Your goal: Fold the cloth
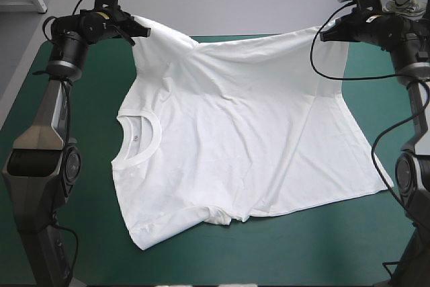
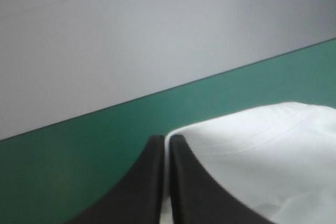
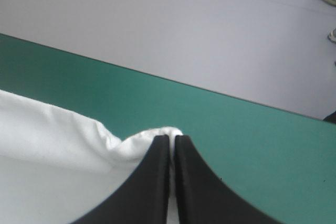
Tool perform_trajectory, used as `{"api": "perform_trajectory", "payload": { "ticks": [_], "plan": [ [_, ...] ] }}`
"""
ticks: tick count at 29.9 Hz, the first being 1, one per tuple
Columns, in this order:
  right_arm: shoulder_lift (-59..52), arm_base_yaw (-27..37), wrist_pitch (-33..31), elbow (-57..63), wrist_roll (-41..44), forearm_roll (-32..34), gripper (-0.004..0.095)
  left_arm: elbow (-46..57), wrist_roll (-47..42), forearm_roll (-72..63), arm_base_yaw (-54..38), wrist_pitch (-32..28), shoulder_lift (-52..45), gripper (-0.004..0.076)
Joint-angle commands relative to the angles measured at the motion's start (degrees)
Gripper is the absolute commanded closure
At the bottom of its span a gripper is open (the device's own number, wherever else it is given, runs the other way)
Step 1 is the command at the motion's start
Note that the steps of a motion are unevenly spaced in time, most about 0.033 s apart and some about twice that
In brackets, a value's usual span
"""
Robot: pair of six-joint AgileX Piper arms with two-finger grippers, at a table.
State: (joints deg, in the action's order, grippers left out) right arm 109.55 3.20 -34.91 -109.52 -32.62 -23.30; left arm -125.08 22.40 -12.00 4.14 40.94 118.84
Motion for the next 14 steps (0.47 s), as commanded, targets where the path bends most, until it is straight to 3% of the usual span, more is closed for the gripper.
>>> {"api": "perform_trajectory", "payload": {
  "ticks": [1, 4, 7, 9, 11, 14],
  "plan": [
    [0.27, 0.16, 3.88, -1.64, -0.62, -0.76, 0.0920, -1.73, 2.18, -2.35, -0.44, -0.50, -1.15, 0.0705],
    [2.75, 0.16, 2.72, -1.64, -0.62, -0.71, 0.0860, -1.73, 2.44, -3.17, -0.44, 3.26, 1.67, 0.0704],
    [4.30, 0.16, 2.38, -1.74, -0.62, -0.71, 0.0674, -1.73, 2.44, -3.47, -0.44, 5.47, 3.87, 0.0656],
    [4.29, 0.16, 2.75, -1.72, -0.62, -0.71, 0.0524, -1.73, 2.44, -3.23, -0.44, 6.29, 4.54, 0.0554],
    [4.29, 0.16, 3.75, -1.72, -0.51, -0.71, 0.0409, -1.73, 2.34, -3.23, -0.44, 6.79, 5.05, 0.0401],
    [3.67, 0.16, 5.20, -1.77, -0.35, -0.71, 0.0353, -1.73, 1.11, -3.04, -0.44, 6.80, 4.67, 0.0246]
  ]
}}
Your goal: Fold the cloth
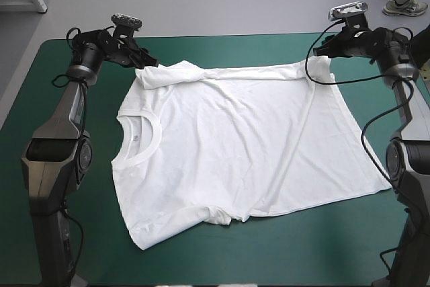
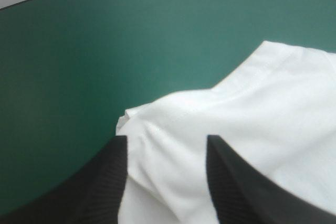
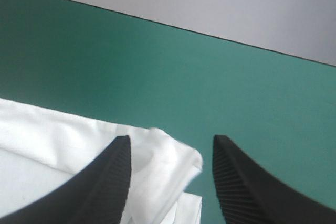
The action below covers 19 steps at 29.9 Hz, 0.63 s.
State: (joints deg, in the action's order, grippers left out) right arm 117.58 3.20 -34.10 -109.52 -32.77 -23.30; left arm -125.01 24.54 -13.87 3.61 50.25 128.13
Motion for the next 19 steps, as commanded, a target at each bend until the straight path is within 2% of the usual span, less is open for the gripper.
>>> {"api": "perform_trajectory", "payload": {
  "ticks": [1, 6, 10, 14, 19],
  "plan": [
    [-4.63, 0.16, 4.40, -2.04, -0.20, -0.71, 0.0354, -1.80, -1.03, -1.17, 0.09, -2.51, -5.04, 0.0238],
    [-6.68, 0.16, 0.37, -5.78, 0.62, -1.55, 0.0354, -1.80, -2.27, 1.98, 0.09, -1.29, -10.74, 0.0270],
    [-9.60, 0.04, -7.63, -10.00, 0.72, -5.04, 0.0355, -1.80, -3.43, 3.82, 0.09, 2.83, -16.97, 0.0272],
    [-14.33, 0.04, -16.65, -13.14, 0.43, -11.54, 0.0355, -1.80, -6.25, 3.82, 0.09, 7.67, -24.54, 0.0273],
    [-20.99, -1.13, -24.95, -13.41, 0.43, -21.76, 0.0355, -1.80, -8.76, 3.49, 0.09, 12.37, -33.27, 0.0288]
  ]
}}
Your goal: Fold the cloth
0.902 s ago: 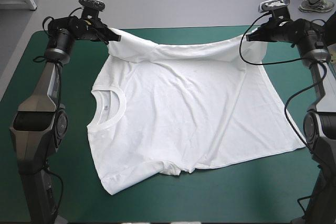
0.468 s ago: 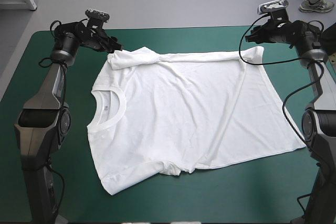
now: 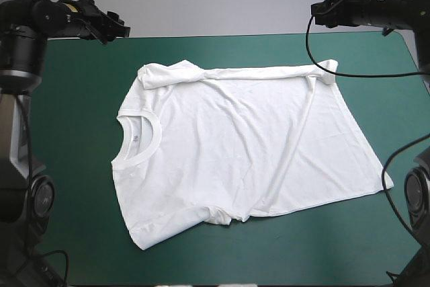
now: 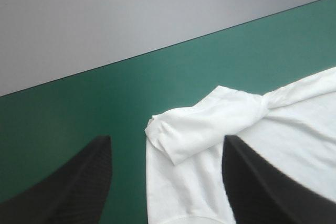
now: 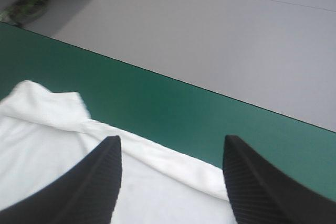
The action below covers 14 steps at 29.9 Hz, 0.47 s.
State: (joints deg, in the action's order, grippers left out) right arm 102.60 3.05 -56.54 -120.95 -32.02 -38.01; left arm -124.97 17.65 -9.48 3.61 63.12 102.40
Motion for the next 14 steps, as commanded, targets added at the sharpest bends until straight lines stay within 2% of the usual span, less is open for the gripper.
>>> {"api": "perform_trajectory", "payload": {
  "ticks": [1, 5, 8, 11, 14],
  "plan": [
    [-6.97, -1.92, -4.12, -1.98, -0.10, -7.34, 0.0355, -1.85, -2.08, -0.90, 0.09, 0.17, -9.12, 0.0292],
    [-9.24, -13.18, -10.98, -1.78, 1.69, -2.74, 0.0355, -1.85, -3.59, -1.01, 0.09, 1.86, -16.22, 0.0293],
    [-9.33, -26.37, -10.98, -1.09, 4.40, 9.41, 0.0366, -1.85, -3.96, -0.65, 0.09, 2.15, -20.44, 0.0293],
    [-7.88, -37.11, -11.00, -1.09, 8.14, 21.04, 0.0418, -1.85, -4.69, 1.43, 0.09, 3.34, -22.97, 0.0293],
    [-7.14, -44.18, -11.00, 1.64, 13.05, 26.54, 0.0425, -0.93, -4.98, 2.99, 0.09, 4.88, -24.83, 0.0293]
  ]
}}
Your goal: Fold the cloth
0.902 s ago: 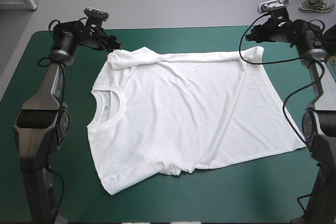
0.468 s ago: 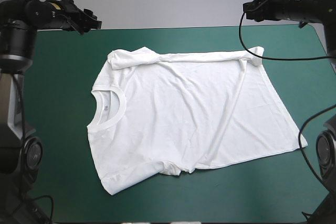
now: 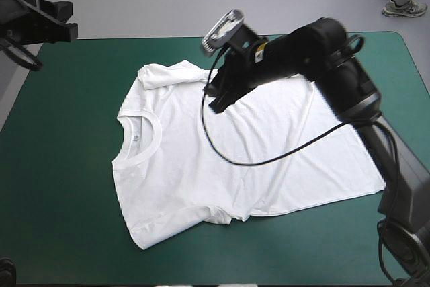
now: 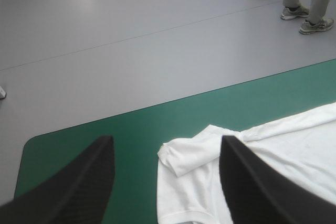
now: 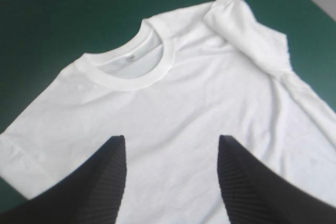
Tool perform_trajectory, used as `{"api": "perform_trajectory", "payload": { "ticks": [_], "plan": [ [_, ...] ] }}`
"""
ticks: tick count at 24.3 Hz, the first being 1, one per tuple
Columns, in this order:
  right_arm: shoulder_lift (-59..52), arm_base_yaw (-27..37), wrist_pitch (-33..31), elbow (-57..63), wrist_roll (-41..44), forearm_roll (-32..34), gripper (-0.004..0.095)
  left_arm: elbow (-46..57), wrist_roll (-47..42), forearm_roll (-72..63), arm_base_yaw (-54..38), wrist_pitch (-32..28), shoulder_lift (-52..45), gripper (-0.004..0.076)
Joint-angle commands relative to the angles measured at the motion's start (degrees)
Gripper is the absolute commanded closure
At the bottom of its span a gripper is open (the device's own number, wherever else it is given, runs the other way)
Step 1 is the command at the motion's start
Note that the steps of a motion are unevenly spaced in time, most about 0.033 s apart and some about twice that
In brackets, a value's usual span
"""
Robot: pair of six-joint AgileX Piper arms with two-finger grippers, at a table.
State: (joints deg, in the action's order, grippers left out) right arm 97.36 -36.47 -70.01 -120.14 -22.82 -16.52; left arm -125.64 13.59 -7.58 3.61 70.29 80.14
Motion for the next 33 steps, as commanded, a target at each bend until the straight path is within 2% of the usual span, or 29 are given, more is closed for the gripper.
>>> {"api": "perform_trajectory", "payload": {
  "ticks": [1, 7, 12, 15, 18, 20, 26, 31, 33],
  "plan": [
    [-1.90, -6.59, 2.47, 2.34, 4.01, 5.34, 0.0426, 0.80, -0.92, 1.80, 0.09, -2.29, -3.56, 0.0293],
    [-3.57, -14.17, 2.47, 16.32, 8.38, 9.38, 0.0426, 10.36, -3.92, 11.22, 0.09, -5.91, -9.36, 0.0293],
    [-4.58, -18.75, 3.11, 26.78, 10.03, 10.14, 0.0426, 22.22, -2.71, 5.58, 0.09, -5.92, -12.55, 0.0293],
    [-4.99, -21.10, 5.81, 31.24, 11.03, 9.73, 0.0426, 30.91, -1.79, 0.44, 0.09, -8.01, -14.94, 0.0293],
    [-4.98, -24.03, 11.93, 38.30, 12.48, 9.49, 0.0426, 44.24, -1.22, -0.73, 0.09, -12.71, -20.05, 0.0293],
    [-4.98, -24.31, 15.37, 41.18, 12.59, 9.31, 0.0426, 48.24, -1.22, -0.43, 0.09, -14.17, -21.99, 0.0293],
    [-1.31, -24.11, 24.72, 43.93, 15.10, 14.20, 0.0426, 52.01, -0.83, -0.15, 0.09, -15.90, -23.86, 0.0293],
    [3.55, -24.08, 23.99, 44.93, 15.74, 14.20, 0.0437, 52.01, -0.43, 0.48, 0.09, -15.78, -23.86, 0.0293],
    [3.70, -24.08, 22.31, 44.93, 16.08, 14.08, 0.0569, 52.01, -0.43, 0.59, 0.09, -15.78, -23.86, 0.0293]
  ]
}}
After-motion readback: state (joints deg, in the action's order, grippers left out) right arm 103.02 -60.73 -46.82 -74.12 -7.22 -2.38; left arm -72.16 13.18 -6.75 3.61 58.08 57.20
